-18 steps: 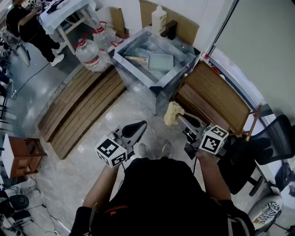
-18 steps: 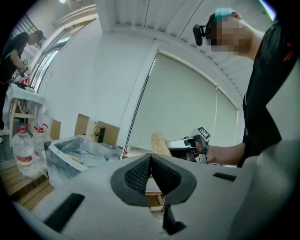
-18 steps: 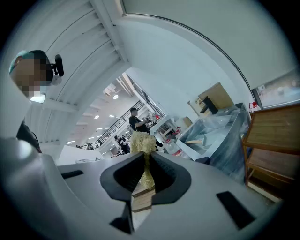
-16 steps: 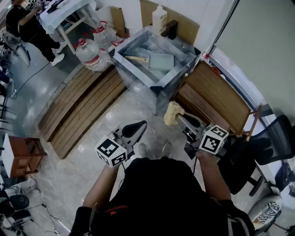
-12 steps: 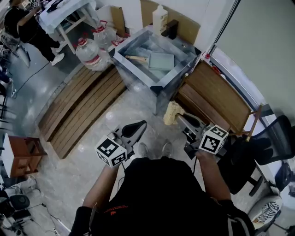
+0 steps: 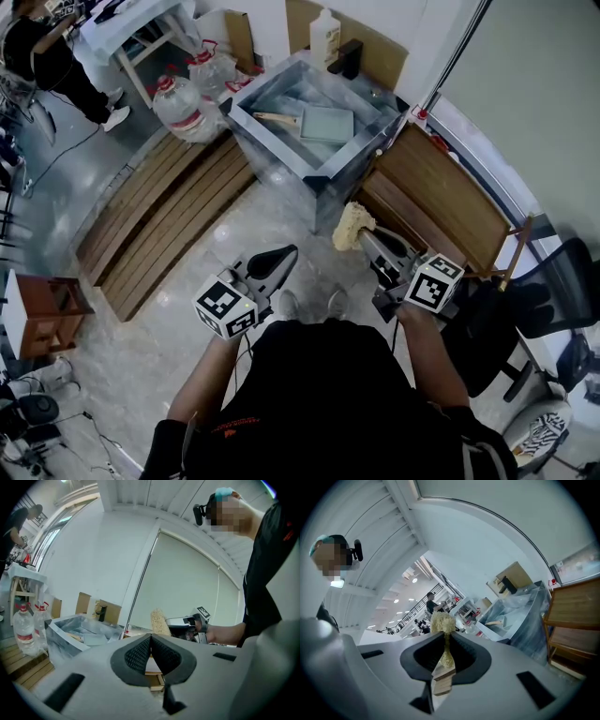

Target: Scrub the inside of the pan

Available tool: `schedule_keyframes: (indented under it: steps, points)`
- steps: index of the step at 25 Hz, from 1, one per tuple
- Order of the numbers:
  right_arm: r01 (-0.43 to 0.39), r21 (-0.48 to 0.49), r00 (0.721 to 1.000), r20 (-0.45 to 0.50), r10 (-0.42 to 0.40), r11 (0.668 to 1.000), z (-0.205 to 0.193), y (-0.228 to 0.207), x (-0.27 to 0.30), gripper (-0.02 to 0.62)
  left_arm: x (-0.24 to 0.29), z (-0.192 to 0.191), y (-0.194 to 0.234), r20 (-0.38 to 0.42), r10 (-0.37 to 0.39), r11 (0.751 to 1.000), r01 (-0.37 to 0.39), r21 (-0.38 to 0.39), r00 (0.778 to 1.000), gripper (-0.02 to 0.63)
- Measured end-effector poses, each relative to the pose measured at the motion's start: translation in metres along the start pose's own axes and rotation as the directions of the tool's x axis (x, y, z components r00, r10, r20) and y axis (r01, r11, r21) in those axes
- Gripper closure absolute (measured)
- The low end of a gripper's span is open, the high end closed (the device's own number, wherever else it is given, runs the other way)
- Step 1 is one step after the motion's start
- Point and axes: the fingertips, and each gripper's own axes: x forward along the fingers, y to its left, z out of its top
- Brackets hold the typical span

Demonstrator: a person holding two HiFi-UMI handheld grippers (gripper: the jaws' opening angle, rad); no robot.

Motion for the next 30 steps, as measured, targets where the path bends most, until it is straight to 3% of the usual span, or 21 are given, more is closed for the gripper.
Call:
schedule_keyframes:
  steps: [19,30]
  points:
    - [-0.076,-0.017,0.996,-0.049,0.075,0.997,0.037,-0.051,-0.036,0.555,0.066,0.007,-0.017,0.005,0.073,0.997,-0.073,0.026,0.997,0.588]
    - [-0.084,-0.009,0.995,-0.063,0.083,0.996,0.051,-0.075,-0.019,0.555,0.092,0.010,0.010,-0.006,0.078,0.997,-0.078,0.030,0.997,0.588]
